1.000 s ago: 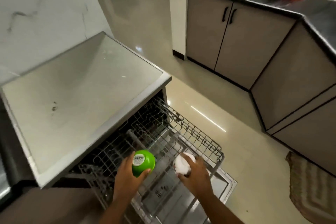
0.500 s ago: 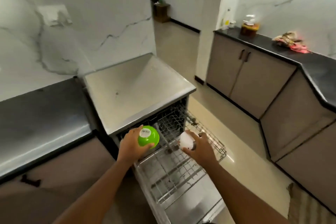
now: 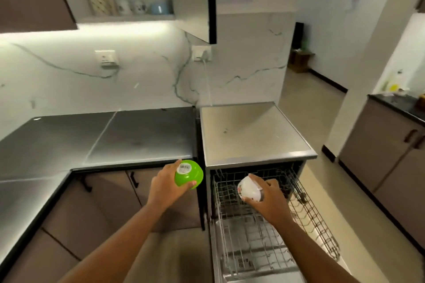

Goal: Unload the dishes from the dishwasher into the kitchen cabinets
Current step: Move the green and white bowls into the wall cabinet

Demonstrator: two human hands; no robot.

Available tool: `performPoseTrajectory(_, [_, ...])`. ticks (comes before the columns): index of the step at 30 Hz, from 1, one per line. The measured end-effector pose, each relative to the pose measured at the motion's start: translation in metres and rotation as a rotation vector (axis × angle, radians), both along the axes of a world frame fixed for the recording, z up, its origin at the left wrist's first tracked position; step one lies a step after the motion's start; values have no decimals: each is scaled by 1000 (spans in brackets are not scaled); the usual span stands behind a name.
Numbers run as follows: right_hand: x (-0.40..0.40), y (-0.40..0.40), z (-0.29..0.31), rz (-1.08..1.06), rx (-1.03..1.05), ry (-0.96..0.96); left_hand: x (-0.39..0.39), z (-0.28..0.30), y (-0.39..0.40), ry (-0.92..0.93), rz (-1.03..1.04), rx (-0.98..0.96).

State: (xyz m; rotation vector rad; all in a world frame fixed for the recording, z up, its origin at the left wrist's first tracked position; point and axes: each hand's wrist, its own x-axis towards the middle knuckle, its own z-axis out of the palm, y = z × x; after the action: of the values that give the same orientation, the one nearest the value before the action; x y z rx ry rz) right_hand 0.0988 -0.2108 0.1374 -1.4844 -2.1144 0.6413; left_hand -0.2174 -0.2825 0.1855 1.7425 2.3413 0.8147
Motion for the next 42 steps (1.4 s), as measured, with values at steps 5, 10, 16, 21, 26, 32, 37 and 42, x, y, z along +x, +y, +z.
performPoseTrajectory(5, [-64, -2, 41, 134, 68, 6, -46, 37, -33, 3, 110, 99])
performPoseTrajectory(10, [-129, -4, 90, 194, 162, 65, -109, 69, -46, -10, 165, 183])
performPoseTrajectory(16, [-223, 8, 135, 221, 272, 112, -193, 104, -43, -51, 215, 258])
performPoseTrajectory(21, [-326, 27, 168, 188, 345, 200, -280, 155, -24, -4, 227, 276])
performPoseTrajectory(26, [-388, 41, 202, 164, 407, 259, -332, 189, -8, 28, 231, 265])
performPoseTrajectory(32, [-434, 90, 247, 122, 494, 187, -379, 231, 33, 45, 216, 337])
performPoseTrajectory(37, [-473, 158, 283, 120, 578, 239, -411, 266, 78, 27, 202, 392])
performPoseTrajectory(42, [-507, 234, 325, 100, 690, 257, -434, 313, 144, 79, 189, 463])
